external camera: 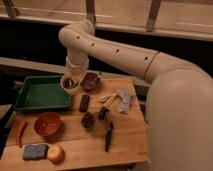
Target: Stack cups into tray
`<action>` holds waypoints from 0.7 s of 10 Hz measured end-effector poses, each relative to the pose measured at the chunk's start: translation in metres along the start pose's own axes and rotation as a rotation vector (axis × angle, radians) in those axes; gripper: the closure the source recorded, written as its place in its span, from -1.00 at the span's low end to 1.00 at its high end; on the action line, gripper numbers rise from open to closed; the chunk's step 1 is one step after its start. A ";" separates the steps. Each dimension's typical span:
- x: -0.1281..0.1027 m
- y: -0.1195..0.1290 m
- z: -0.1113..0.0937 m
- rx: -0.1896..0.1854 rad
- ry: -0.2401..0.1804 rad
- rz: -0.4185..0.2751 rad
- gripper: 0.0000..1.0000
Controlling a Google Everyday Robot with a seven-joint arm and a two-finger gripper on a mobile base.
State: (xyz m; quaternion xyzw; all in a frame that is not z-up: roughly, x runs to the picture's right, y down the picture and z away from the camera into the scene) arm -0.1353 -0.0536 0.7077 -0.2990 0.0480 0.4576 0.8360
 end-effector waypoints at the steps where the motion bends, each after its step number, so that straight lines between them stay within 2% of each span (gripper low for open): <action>1: -0.002 0.001 0.000 -0.001 -0.004 0.000 1.00; 7: -0.001 -0.002 0.000 0.003 -0.002 0.004 1.00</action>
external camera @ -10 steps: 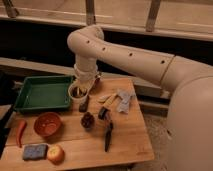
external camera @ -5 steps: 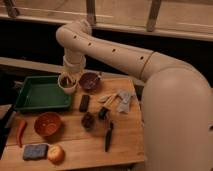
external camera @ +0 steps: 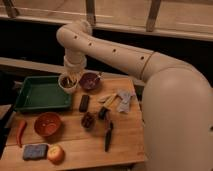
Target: Stack cups into tray
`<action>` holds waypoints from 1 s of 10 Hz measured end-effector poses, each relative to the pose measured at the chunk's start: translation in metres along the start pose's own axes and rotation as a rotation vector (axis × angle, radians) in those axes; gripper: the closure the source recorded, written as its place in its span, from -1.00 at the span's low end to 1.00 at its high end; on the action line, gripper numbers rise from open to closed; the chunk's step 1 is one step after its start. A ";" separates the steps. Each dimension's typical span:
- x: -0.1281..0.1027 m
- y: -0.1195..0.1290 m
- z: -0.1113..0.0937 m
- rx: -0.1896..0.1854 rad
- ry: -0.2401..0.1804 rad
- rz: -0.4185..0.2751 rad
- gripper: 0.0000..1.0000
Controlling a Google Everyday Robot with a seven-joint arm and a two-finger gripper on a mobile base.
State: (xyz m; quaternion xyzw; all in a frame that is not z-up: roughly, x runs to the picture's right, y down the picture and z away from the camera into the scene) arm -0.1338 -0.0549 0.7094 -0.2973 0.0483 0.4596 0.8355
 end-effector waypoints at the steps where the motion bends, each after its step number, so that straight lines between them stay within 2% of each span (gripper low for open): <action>1: 0.000 0.000 0.000 0.000 -0.001 0.000 1.00; 3: -0.009 0.005 0.008 0.001 -0.005 -0.021 1.00; 6: -0.048 0.033 0.036 -0.005 -0.005 -0.075 1.00; 8: -0.068 0.047 0.067 -0.022 0.006 -0.100 1.00; 10: -0.076 0.048 0.102 -0.017 0.046 -0.124 1.00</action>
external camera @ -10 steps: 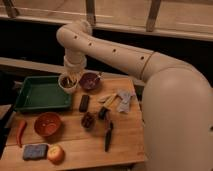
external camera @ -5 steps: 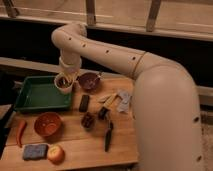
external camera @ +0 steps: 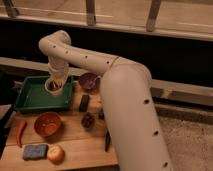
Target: Stack cups into tray
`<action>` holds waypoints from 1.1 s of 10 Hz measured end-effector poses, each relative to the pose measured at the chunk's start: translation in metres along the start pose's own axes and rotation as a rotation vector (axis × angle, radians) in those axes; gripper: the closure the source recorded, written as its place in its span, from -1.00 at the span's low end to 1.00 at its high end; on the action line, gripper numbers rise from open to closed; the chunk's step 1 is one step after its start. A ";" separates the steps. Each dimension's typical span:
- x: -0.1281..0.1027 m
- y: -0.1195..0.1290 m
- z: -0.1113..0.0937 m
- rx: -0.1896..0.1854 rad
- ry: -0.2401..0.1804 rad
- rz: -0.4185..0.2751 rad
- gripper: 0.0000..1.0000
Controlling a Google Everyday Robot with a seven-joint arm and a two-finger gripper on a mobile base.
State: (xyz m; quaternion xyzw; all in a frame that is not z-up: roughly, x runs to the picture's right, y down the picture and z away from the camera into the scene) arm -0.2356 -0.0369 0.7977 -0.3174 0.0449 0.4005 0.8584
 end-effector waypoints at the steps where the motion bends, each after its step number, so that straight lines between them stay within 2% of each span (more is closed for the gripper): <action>1: -0.008 0.003 0.025 0.004 0.044 -0.019 1.00; 4: -0.022 -0.008 0.057 0.017 0.107 -0.020 0.99; 6: -0.028 -0.019 0.076 0.027 0.131 -0.008 0.73; 7: -0.030 -0.024 0.082 0.034 0.137 -0.010 0.47; 8: -0.030 -0.023 0.082 0.028 0.129 -0.011 0.28; 10: -0.031 -0.022 0.069 -0.003 0.082 -0.010 -0.05; 11: -0.031 -0.022 0.070 -0.001 0.083 -0.011 -0.07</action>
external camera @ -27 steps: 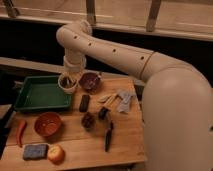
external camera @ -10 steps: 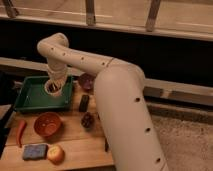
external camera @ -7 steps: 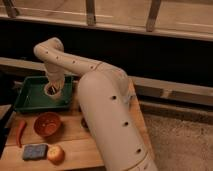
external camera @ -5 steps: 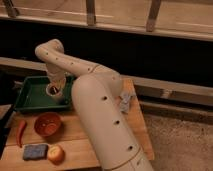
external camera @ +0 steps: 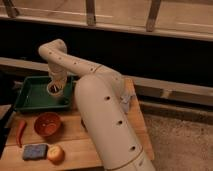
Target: Stack cups into tray
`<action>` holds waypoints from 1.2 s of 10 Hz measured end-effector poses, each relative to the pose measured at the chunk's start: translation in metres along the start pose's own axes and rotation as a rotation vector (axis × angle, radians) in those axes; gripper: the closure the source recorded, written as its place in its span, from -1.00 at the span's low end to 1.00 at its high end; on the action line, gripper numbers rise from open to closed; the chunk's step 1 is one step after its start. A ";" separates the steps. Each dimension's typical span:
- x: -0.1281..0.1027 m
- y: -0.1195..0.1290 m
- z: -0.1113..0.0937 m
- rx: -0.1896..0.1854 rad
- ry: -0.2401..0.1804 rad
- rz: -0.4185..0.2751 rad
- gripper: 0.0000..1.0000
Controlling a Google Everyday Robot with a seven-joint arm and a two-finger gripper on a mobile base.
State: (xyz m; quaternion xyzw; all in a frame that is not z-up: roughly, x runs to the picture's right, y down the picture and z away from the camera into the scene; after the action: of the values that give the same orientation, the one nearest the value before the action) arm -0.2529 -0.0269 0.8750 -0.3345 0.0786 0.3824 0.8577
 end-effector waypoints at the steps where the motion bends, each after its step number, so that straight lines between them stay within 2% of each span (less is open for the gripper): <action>1: -0.001 0.003 0.000 -0.003 -0.001 -0.004 -0.07; 12: -0.001 0.002 0.000 -0.003 -0.001 -0.003 -0.07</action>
State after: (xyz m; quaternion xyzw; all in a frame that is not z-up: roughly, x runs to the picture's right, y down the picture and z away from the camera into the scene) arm -0.2549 -0.0264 0.8742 -0.3357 0.0771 0.3816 0.8578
